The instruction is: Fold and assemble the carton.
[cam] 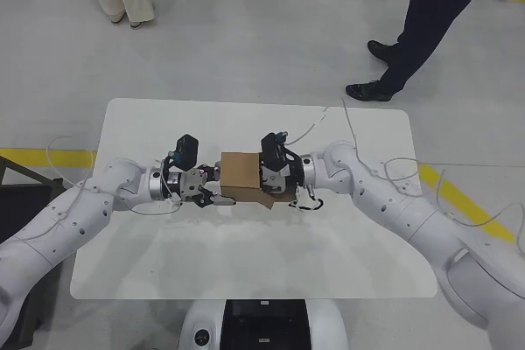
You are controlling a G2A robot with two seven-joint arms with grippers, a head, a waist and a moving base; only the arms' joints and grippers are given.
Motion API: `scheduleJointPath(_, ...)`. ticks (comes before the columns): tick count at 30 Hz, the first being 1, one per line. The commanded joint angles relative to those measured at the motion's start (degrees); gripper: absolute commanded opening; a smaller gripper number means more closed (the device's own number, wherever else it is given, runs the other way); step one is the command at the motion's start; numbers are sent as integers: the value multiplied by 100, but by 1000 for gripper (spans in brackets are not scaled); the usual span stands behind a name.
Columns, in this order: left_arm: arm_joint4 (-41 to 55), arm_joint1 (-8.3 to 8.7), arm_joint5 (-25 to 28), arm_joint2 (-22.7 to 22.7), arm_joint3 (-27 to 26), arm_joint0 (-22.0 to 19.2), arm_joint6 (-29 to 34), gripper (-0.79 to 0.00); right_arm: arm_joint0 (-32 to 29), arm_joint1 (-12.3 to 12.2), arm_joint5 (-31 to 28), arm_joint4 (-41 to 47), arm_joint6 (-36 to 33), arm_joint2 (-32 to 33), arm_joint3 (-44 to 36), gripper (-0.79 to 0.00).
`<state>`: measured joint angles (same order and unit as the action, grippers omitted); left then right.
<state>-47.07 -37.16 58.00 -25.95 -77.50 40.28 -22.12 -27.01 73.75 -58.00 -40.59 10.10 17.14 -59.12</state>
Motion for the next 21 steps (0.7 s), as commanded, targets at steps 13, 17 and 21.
scheduleJointPath(13, 0, 8, 0, 3, 23, 10, -19, -320, -62, 107, 0, -157, 125, 121, 204, -785)
scheduleJointPath(17, 6, 32, 0, -1, 48, 39, -101, 0, -92, 83, 0, -197, 184, 148, 180, -785)
scheduleJointPath(21, -7, 61, 0, 7, 40, 58, -160, 0, -108, 69, 0, -210, 235, 137, 120, -785)
